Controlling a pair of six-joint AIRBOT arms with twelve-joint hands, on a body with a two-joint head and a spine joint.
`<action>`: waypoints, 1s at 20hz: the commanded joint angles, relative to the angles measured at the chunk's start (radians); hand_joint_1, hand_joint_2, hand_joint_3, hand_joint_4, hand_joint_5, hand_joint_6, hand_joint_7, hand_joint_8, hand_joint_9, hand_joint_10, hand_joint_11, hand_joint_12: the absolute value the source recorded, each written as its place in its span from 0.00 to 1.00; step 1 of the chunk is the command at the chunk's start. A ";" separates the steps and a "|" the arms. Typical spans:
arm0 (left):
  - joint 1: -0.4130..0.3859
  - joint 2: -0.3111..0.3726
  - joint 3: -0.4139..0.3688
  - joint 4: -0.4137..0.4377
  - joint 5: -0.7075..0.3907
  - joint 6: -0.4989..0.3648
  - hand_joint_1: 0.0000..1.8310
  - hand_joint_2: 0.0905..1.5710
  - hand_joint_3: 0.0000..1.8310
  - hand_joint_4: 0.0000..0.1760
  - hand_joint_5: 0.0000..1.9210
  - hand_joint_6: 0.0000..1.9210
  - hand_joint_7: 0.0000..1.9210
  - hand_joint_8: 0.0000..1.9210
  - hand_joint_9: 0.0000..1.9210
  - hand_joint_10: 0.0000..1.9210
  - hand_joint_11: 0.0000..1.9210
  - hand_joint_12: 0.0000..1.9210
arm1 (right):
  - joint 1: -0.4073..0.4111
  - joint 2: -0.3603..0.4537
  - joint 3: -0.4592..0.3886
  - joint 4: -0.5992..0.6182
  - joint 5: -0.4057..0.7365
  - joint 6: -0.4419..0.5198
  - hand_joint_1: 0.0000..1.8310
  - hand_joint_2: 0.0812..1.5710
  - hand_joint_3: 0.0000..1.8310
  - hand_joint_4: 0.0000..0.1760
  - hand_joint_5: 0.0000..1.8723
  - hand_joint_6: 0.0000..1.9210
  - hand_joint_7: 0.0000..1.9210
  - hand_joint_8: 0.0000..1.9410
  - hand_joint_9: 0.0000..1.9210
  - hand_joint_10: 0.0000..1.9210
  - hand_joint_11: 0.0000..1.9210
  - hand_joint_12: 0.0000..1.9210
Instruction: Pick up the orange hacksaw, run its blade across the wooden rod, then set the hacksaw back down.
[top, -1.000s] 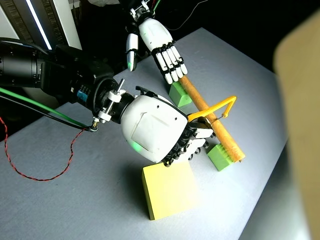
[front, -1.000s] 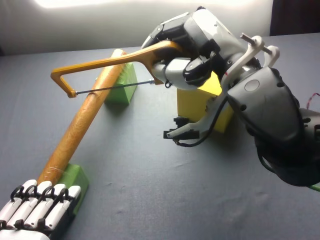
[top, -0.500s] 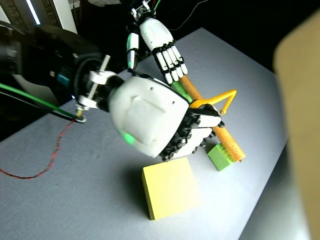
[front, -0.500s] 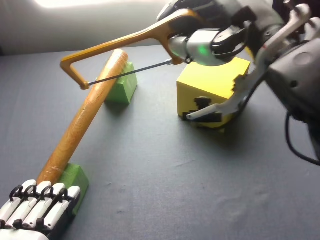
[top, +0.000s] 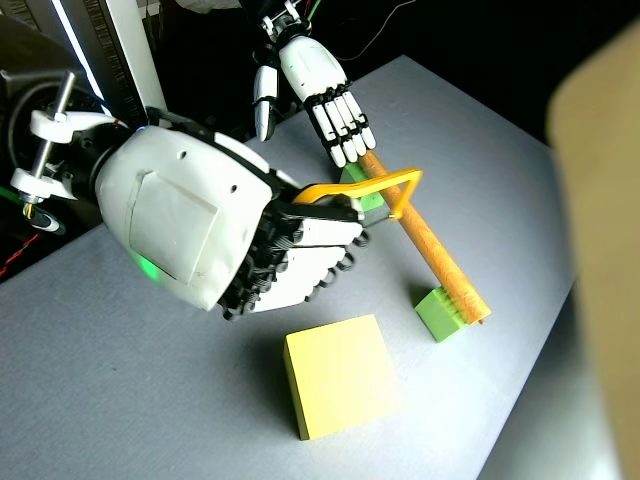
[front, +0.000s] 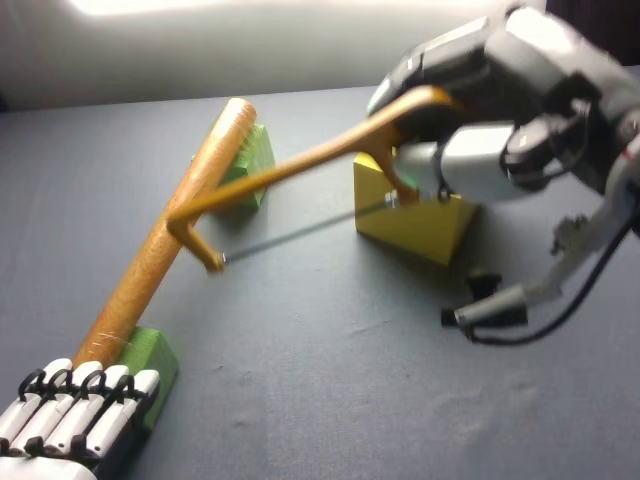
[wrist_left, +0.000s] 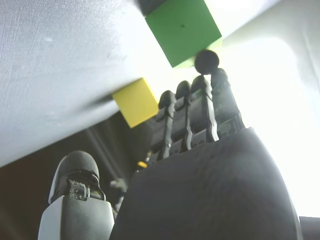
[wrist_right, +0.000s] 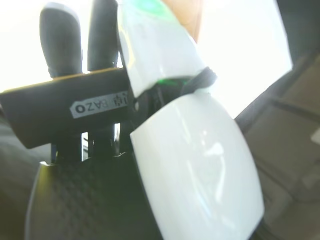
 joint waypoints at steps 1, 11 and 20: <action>-0.006 0.006 -0.001 0.029 -0.064 -0.007 0.00 0.70 0.00 0.00 0.06 0.00 0.05 0.00 0.04 0.00 0.00 0.06 | -0.001 0.013 -0.003 -0.073 0.053 0.012 0.82 0.65 0.00 0.00 0.53 0.48 0.55 0.35 0.55 0.44 0.53 0.70; -0.050 0.072 -0.011 0.028 -0.046 -0.023 0.00 0.70 0.00 0.00 0.06 0.00 0.05 0.00 0.03 0.00 0.00 0.06 | -0.122 -0.021 0.025 -0.074 0.051 0.019 0.82 0.65 0.00 0.00 0.54 0.47 0.55 0.33 0.55 0.44 0.53 0.69; -0.097 0.151 -0.034 0.015 -0.008 -0.037 0.00 0.70 0.00 0.00 0.06 0.00 0.05 0.00 0.04 0.00 0.00 0.09 | -0.196 -0.031 0.015 -0.115 0.087 0.022 0.82 0.65 0.00 0.00 0.52 0.49 0.54 0.35 0.55 0.44 0.53 0.69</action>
